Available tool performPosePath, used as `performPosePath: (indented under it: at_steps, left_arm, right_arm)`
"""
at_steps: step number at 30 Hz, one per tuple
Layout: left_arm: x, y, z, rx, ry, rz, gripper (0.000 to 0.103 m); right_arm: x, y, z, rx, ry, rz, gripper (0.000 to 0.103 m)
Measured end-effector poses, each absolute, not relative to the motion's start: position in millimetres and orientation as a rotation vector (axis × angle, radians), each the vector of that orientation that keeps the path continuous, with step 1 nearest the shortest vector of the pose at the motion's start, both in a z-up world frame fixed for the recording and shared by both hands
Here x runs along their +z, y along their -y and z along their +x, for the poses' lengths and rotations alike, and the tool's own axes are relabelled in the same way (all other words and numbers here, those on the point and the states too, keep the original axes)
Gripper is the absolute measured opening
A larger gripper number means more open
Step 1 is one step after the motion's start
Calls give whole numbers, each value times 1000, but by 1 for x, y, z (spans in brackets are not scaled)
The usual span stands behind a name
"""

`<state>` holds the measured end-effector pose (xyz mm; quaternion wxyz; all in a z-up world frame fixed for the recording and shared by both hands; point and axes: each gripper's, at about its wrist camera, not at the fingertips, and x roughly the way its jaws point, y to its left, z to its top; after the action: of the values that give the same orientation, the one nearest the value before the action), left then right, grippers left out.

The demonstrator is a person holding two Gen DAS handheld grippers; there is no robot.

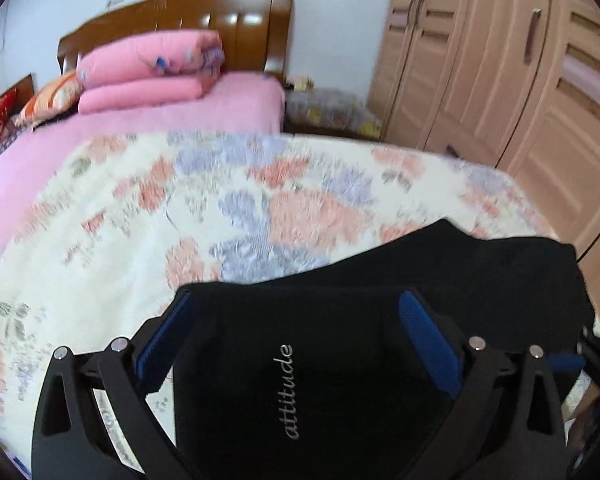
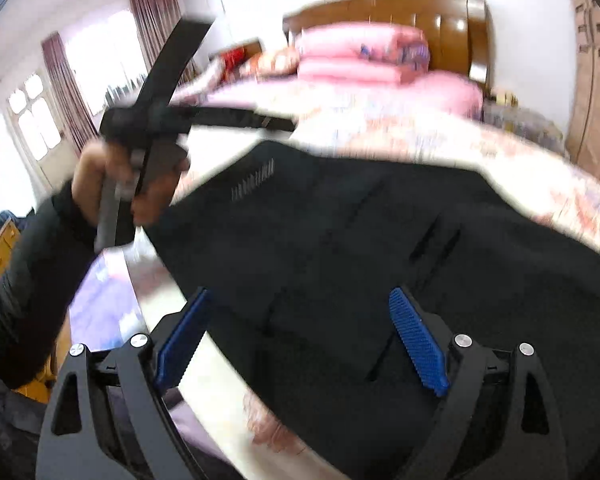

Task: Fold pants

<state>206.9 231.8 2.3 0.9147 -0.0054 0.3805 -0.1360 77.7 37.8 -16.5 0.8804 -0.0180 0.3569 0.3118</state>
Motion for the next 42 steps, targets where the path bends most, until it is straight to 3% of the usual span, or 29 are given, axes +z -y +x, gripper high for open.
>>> performPosePath:
  at_steps: [4,8,10,13,19,24,28,34,42]
  left_arm:
    - [-4,-226,206,-228,-812,35,101]
    - [-39,-226,210,-152,-867,105,101]
    - [-52,-230,215,-125,-913,78,101]
    - [-33,-224,201,-50,-803,129,101]
    - [3,-159,143,-223,-663,150,101]
    - [-21,-117,130,-317,-704,159,101]
    - [-66,-102,143,-320,-843,198,102]
    - [-75,-105,144,-325,-842,161,102]
    - [-76,-103,143,-315,-847,172,102]
  right_arm:
    - [-11,-30,113,666,-748,32,88]
    - [-47,-42,142,692,-924,39,88]
    - [-56,-43,140,683,-898,10,89]
    - [-45,-26,131,630,-907,74,89]
    - [-9,82,72,377,-720,217,89]
    - [-19,187,18,130,-674,423,89]
    - [-41,247,-10,64,-704,609,89]
    - [-84,260,-4,84,-801,735,90]
    - [-88,289,21,60,-703,848,90]
